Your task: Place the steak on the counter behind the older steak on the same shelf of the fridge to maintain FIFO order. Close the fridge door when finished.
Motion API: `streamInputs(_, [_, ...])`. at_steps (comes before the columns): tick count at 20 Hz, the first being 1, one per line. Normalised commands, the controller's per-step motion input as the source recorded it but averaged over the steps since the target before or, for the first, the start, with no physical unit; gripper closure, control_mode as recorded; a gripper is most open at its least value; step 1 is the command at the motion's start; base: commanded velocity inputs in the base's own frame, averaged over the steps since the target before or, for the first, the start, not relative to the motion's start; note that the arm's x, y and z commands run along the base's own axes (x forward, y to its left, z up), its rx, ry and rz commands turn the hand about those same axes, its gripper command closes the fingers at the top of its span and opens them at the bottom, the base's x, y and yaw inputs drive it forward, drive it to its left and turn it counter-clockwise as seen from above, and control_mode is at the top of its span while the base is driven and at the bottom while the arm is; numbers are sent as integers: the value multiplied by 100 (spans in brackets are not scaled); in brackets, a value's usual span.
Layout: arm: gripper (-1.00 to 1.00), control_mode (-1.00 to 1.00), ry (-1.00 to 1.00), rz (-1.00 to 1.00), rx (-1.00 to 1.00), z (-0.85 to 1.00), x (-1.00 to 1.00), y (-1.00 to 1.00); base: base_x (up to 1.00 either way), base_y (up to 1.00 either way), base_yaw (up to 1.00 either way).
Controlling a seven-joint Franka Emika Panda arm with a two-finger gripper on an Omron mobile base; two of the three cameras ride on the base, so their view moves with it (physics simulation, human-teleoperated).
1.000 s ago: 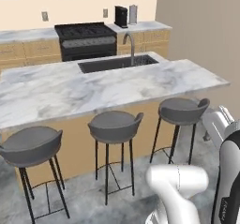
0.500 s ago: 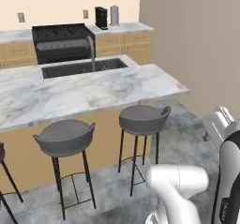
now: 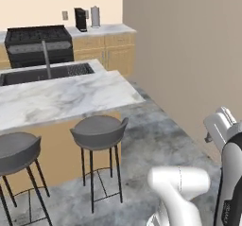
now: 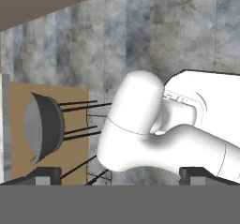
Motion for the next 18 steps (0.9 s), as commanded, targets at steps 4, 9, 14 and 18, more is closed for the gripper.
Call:
streamInputs(4, [-100, 100, 0, 0, 0, 0, 0, 0, 76, -100, 3])
streamInputs(9, [-100, 100, 0, 0, 0, 0, 0, 0, 96, -100, 13])
streamInputs(14, [-100, 100, 0, 0, 0, 0, 0, 0, 100, -100, 23])
streamInputs(18, [-100, 100, 0, 0, 0, 0, 0, 0, 100, -94, 29])
